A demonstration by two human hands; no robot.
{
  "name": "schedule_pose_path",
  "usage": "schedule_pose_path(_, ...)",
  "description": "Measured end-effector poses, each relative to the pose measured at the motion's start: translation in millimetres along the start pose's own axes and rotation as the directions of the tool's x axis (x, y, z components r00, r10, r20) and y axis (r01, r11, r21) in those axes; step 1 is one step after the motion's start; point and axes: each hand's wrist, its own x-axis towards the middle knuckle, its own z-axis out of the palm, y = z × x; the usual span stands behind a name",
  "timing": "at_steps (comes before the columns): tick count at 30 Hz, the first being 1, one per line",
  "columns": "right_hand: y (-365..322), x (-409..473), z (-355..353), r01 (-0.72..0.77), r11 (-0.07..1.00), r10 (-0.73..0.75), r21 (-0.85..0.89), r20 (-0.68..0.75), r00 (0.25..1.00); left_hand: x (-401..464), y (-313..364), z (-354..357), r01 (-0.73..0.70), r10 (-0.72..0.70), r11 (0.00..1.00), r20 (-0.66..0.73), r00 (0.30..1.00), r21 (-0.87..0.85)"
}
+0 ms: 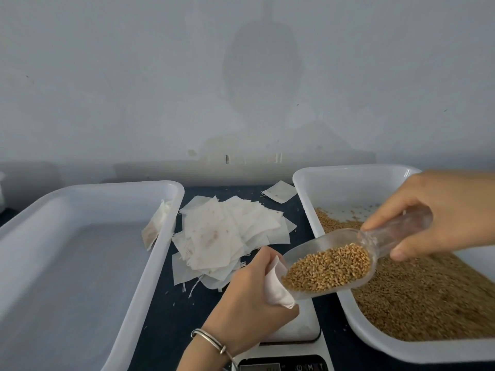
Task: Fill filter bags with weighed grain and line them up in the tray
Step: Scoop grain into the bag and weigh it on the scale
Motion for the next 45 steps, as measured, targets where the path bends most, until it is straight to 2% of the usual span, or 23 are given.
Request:
schedule_pose_path(6,-7.2,-0.3,-4.3,0.017,1.0,-0.017,-0.021,0.008,1.0,-1.1,2.1,1.0,-0.027,0.027,0.999,0.0,1.0,-0.047)
schedule_pose_path(23,-19.9,1.7,-10.7,-0.02,0.992,0.02,-0.126,-0.006,1.0,-0.9,-0.9,5.6,-0.039,0.039,0.999,0.003,0.999,-0.037)
schedule_pose_path(36,-13.5,7.3,-10.8,-0.068,0.997,0.072,-0.044,0.097,0.993,-2.4,-3.3,5.0,-0.015,0.015,0.997,0.003,1.0,-0.073)
schedule_pose_path(45,-15.2,8.3,-11.7,-0.064,0.997,0.066,-0.031,0.085,0.994,-3.4,-6.5,6.8,-0.01,0.008,0.991,-0.015,1.0,-0.131)
